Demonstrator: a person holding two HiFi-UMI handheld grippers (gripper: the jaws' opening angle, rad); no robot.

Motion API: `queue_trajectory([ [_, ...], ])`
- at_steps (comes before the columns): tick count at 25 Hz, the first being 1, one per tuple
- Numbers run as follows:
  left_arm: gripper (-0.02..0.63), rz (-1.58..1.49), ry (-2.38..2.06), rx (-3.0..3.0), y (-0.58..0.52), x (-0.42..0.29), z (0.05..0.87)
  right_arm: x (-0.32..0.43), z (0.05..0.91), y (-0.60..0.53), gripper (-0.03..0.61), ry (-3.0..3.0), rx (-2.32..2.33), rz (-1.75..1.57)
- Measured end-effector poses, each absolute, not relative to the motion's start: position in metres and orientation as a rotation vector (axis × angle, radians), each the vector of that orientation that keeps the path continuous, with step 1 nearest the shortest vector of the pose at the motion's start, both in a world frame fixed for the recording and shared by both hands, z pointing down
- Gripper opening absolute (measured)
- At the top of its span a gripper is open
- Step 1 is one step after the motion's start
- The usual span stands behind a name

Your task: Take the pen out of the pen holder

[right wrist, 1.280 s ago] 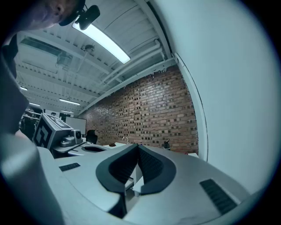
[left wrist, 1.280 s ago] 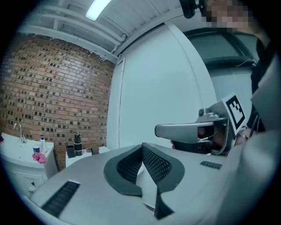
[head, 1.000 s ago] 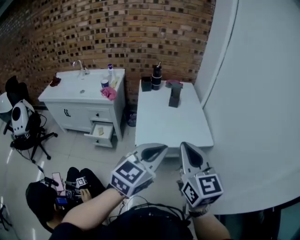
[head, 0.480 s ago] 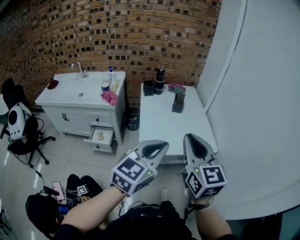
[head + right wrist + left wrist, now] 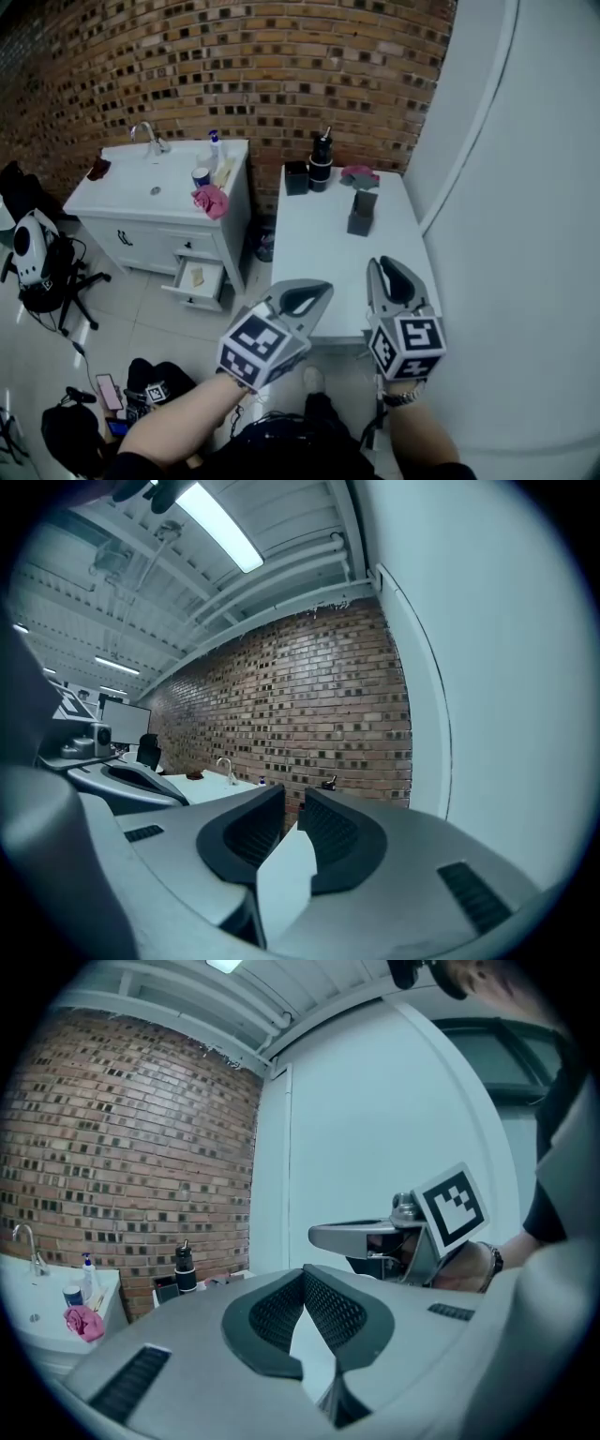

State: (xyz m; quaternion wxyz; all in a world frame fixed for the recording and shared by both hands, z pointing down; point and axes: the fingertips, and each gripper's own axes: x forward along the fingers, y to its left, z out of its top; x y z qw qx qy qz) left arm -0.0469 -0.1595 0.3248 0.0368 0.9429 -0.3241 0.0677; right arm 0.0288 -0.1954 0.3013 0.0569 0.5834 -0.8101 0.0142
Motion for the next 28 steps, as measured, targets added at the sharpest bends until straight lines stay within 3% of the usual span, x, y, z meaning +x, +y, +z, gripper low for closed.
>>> queue_trajectory([
  [8,0.003,0.305,-1.058,2.791,-0.292,-0.002,0.368,0.079,0.368,-0.354,0.129,-2.377,1.723,0.15],
  [28,0.003,0.486,-1.084,2.622,-0.495,0.047,0.465,0.11,0.532,-0.605,0.129,-2.147,1.665,0.296],
])
